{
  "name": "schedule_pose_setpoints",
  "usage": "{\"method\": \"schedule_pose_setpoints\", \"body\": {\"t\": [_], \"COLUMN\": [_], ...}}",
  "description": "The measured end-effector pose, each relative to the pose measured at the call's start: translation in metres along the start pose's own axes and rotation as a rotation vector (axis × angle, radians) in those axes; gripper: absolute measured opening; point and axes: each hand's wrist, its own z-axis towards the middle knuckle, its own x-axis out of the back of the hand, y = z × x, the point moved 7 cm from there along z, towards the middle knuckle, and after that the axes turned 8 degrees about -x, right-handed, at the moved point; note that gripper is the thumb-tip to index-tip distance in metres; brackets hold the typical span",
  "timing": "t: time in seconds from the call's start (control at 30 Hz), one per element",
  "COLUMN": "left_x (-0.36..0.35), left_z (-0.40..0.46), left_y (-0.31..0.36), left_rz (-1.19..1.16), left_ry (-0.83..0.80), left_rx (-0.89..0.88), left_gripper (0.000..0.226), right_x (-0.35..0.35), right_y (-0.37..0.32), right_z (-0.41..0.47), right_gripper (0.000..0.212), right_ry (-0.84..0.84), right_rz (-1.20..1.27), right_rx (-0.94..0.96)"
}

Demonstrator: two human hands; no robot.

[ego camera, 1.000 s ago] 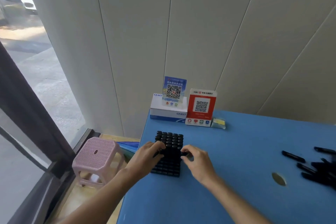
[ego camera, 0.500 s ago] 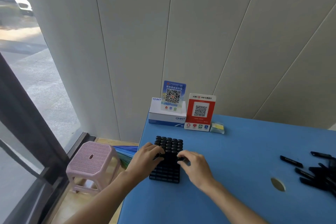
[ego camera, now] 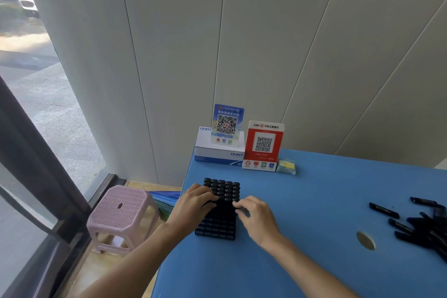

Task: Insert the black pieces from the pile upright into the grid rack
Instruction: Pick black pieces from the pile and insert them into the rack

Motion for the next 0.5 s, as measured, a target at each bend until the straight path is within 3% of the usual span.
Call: {"method": "schedule_pose_setpoints", "body": {"t": [0.5], "left_x": [0.002], "left_z": [-0.007], "left_y": [-0.003], "left_rz": [0.053], "left_ry": [0.034], "left_rx": [0.038], "left_gripper": [0.014], "right_x": [0.001], "right_y": [-0.012], "right_z": [-0.005], "right_gripper": [0.023], "right_ry": [-0.043], "right_rz": [-0.041], "right_rx": [-0.062]}}
